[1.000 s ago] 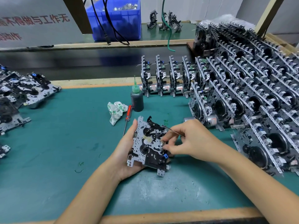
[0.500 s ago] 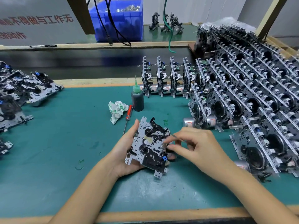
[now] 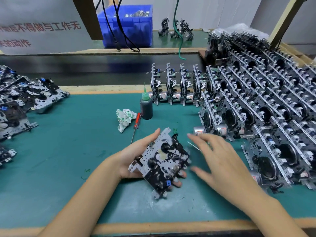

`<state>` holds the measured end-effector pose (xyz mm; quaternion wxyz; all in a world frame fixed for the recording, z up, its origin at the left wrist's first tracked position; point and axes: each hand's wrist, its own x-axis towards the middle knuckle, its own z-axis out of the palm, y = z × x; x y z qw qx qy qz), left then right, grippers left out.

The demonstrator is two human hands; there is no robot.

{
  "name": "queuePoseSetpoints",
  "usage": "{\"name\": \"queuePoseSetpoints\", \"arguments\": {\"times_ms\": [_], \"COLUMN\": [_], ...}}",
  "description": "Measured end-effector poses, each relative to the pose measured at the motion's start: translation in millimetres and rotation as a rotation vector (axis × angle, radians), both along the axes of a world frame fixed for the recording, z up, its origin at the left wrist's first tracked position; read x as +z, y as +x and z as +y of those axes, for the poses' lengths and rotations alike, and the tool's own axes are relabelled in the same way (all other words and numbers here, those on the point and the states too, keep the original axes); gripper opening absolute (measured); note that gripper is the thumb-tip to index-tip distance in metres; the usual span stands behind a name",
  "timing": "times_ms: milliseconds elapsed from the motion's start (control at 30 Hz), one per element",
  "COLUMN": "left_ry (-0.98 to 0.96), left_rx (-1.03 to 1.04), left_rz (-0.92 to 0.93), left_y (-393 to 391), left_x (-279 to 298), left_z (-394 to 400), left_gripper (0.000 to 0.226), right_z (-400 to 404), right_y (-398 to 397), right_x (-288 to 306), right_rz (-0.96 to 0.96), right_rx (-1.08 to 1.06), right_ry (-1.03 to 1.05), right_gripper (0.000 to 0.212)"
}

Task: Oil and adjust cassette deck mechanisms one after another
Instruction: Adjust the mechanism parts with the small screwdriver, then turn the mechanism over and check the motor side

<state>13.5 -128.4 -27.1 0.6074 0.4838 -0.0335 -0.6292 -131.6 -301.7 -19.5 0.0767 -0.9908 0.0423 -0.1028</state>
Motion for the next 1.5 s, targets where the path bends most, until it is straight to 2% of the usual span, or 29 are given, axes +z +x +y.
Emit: {"name": "queuePoseSetpoints", "arguments": {"times_ms": [67, 200, 300, 367, 400, 433, 500, 533, 567, 667, 767, 933, 1100, 1367, 1500], "left_ry": [0.07, 0.198, 0.208, 0.19, 0.217, 0.328, 0.745, 0.915, 1.014, 1.071, 1.032, 1.033, 0.778, 0.691, 0.576], "left_rx": [-0.088, -0.101, -0.149, -0.066, 0.01, 0.057, 0.008, -0.056, -0.107, -0.3, -0.344, -0.158, 0.059, 0.154, 0.057], "left_rz": [-0.134, -0.39, -0.396, -0.399, -0.484, -0.703, -1.337, -1.563, -1.657, -1.684, -1.76, -1.961, -2.019, -2.072, -2.116], "left_y": [0, 4, 4, 2, -3, -9, -23, -38, -50, -81, -93, -86, -76, -66, -58], "left_x": [9, 10, 15, 19, 20, 20, 24, 26, 26, 20, 4, 3, -3, -13, -14], "left_z": [-7, -17, -9, 0, 8, 17, 28, 36, 42, 42, 32, 24, 23, 19, 26], "left_gripper": [0.055, 0.061, 0.069, 0.08, 0.083, 0.086, 0.09, 0.091, 0.091, 0.09, 0.077, 0.084, 0.062, 0.063, 0.065], "right_z": [-1, -10, -14, -14, -14, -14, -14, -14, -14, -13, -10, -6, -6, -11, -9], "right_y": [-4, -10, -15, -17, -17, -17, -16, -15, -15, -13, -12, -12, -10, -12, -12], "right_x": [-1, -5, -13, -16, -17, -17, -18, -20, -21, -23, -27, -35, -38, -38, -41], "right_rz": [-0.025, -0.103, -0.106, -0.1, -0.101, -0.103, -0.116, -0.123, -0.125, -0.137, -0.181, -0.303, -0.361, -0.331, -0.376], "right_rx": [0.098, 0.086, 0.095, 0.105, 0.109, 0.114, 0.117, 0.117, 0.116, 0.114, 0.124, 0.093, 0.049, 0.118, 0.062], "right_ry": [-0.135, -0.188, -0.148, -0.12, -0.118, -0.119, -0.136, -0.158, -0.183, -0.249, -0.274, -0.247, -0.232, -0.155, -0.195], "right_gripper": [0.072, 0.056, 0.058, 0.058, 0.058, 0.058, 0.06, 0.062, 0.064, 0.066, 0.059, 0.057, 0.053, 0.056, 0.053]}}
